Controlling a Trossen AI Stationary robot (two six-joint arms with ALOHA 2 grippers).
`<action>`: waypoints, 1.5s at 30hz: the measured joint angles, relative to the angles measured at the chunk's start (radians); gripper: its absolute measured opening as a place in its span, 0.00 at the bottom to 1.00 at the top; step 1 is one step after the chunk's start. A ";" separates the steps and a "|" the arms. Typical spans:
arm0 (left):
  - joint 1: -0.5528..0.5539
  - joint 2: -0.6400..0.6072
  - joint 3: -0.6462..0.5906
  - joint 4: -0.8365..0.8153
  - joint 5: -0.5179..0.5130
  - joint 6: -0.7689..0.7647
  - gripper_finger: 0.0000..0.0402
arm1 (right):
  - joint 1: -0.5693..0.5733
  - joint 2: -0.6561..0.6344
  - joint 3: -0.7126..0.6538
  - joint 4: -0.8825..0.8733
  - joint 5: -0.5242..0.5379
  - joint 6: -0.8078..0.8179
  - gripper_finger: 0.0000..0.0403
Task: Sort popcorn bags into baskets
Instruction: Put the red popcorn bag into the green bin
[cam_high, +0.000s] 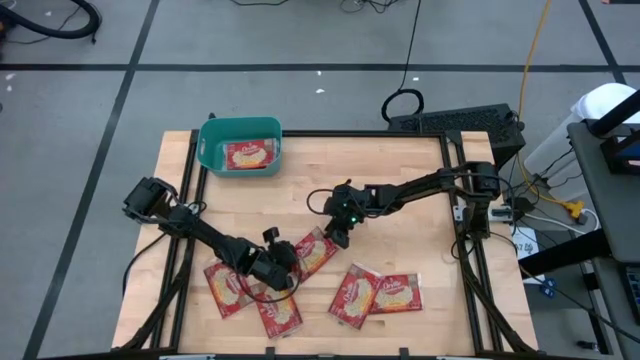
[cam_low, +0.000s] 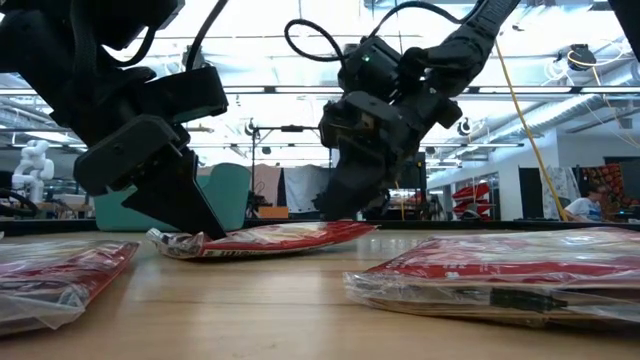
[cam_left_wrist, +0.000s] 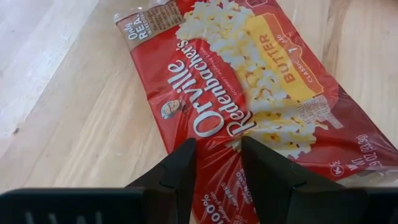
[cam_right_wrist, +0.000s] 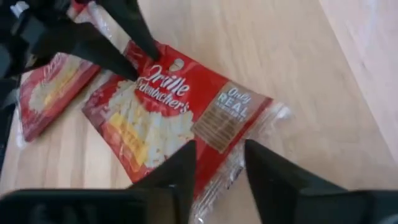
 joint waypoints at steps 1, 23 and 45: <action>0.000 0.000 0.000 0.000 -0.001 0.003 0.33 | 0.000 0.000 0.000 -0.005 0.004 0.013 0.36; 0.001 -0.022 -0.002 -0.023 -0.045 0.027 0.33 | 0.040 0.087 -0.002 0.221 -0.054 0.027 0.20; 0.098 -0.408 -0.001 -0.107 -0.120 0.127 0.38 | 0.034 -0.192 -0.012 0.050 0.312 -0.532 0.02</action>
